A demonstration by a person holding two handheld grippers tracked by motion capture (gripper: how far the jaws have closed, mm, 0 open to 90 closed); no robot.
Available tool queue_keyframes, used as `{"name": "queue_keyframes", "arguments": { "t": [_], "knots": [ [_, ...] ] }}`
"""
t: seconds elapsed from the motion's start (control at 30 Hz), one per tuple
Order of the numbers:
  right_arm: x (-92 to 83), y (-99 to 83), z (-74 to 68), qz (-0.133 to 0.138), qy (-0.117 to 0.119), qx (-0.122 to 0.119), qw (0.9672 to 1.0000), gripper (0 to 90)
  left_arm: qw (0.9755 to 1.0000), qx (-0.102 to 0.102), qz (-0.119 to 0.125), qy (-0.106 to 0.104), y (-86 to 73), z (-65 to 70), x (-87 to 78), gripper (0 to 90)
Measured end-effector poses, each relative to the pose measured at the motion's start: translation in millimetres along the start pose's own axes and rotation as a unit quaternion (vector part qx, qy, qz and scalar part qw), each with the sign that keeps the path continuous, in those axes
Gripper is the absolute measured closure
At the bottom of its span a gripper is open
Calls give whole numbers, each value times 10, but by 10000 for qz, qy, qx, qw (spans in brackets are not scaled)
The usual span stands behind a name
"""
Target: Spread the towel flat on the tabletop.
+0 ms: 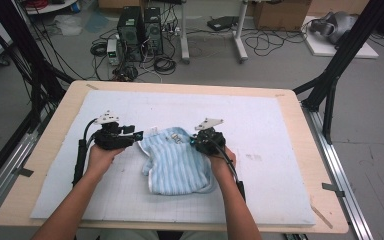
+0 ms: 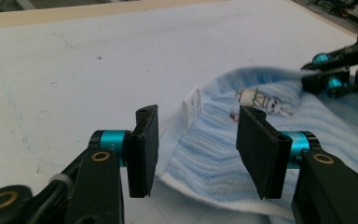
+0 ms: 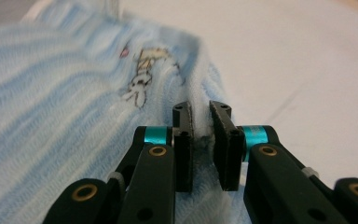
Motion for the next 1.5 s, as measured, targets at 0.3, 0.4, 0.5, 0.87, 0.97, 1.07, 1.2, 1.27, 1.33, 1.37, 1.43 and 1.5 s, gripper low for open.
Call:
{"name": "queue_keyframes", "arguments": {
  "t": [0.3,0.4,0.5,0.87,0.97,1.07,1.2,1.27,1.33,1.37,1.43,1.5],
  "knots": [
    [-61,14,422,170,-1326,636,9890,790,9998,45,-150,-130,-102,51,36,491],
    [-97,-22,648,152,-1948,999,9756,785,9995,109,-156,-235,-113,106,51,490],
    [-96,-71,726,91,-1903,1248,9737,756,9990,210,-203,-340,-120,156,56,488],
    [-461,-90,544,779,-1316,1101,9821,476,9918,610,-80,-1118,-95,448,-34,485],
    [-640,-156,456,864,-1374,903,9826,453,9878,687,-143,-1392,-123,571,-13,476],
    [-807,-286,385,966,-1449,775,9817,452,9832,774,-283,-1627,-170,716,47,446],
    [-976,-520,351,911,-1523,789,9810,446,9785,866,-513,-1799,-230,898,173,411],
    [-1065,-630,346,966,-1515,923,9794,436,9755,990,-636,-1859,-259,986,244,388],
    [-1153,-724,338,1028,-1508,1010,9780,432,9726,1154,-789,-1859,-293,1075,310,386],
    [-1191,-760,332,1055,-1491,1033,9777,424,9718,1240,-862,-1809,-311,1116,343,386],
    [-1253,-821,305,1119,-1417,1093,9775,422,9702,1383,-1077,-1675,-345,1162,406,459],
    [-1282,-867,280,1092,-1382,1051,9787,421,9692,1444,-1165,-1619,-364,1174,445,678]
  ]
}}
Point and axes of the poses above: each handheld gripper's, and its own axes: x roughly forward along the jaws, y roughly out of its top, z roughly to its right, the point moved 2 cm from there along x, roughly forward along the jaws, and after that the axes turned 2 degrees about z, right-handed, at the moved point
